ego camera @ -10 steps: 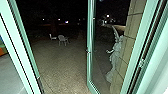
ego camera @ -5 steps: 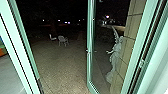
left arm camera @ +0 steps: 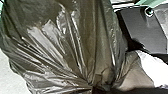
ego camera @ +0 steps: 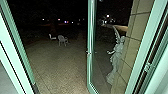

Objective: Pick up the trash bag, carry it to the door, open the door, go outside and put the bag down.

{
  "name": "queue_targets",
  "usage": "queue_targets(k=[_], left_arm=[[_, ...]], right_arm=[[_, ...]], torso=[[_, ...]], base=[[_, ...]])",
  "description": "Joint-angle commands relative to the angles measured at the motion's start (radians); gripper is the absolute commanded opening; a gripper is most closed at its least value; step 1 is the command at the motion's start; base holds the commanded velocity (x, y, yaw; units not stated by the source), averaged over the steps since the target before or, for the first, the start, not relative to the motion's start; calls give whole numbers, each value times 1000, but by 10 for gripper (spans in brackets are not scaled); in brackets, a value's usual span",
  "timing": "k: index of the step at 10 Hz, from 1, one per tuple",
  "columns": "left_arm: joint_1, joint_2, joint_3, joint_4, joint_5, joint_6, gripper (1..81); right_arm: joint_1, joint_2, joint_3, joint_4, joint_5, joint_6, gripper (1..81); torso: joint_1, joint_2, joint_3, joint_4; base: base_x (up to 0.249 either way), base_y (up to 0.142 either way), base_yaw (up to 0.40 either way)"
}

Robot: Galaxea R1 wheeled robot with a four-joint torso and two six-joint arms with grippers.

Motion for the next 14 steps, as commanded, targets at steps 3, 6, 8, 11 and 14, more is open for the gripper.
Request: queue_targets(k=[3,6,8,11,14], left_arm=[[-53,-4,0,6,53,6,10],[-53,-3,0,6,51,6,10],[-53,-3,0,4,52,7,10],[-53,-3,0,4,51,7,10],[-53,-3,0,4,53,7,10]], right_arm=[[40,5,7,8,-52,-3,811],[37,5,7,8,-52,-3,811],[37,5,9,8,-52,-3,811],[37,5,7,7,-52,-3,811],[42,5,7,5,-52,-3,811]], torso=[[0,0,0,0],[0,0,0,0],[1,0,0,0],[1,0,0,0],[0,-1,0,0]], base=[[111,0,0],[120,0,0],[120,0,0],[120,0,0],[120,0,0]])
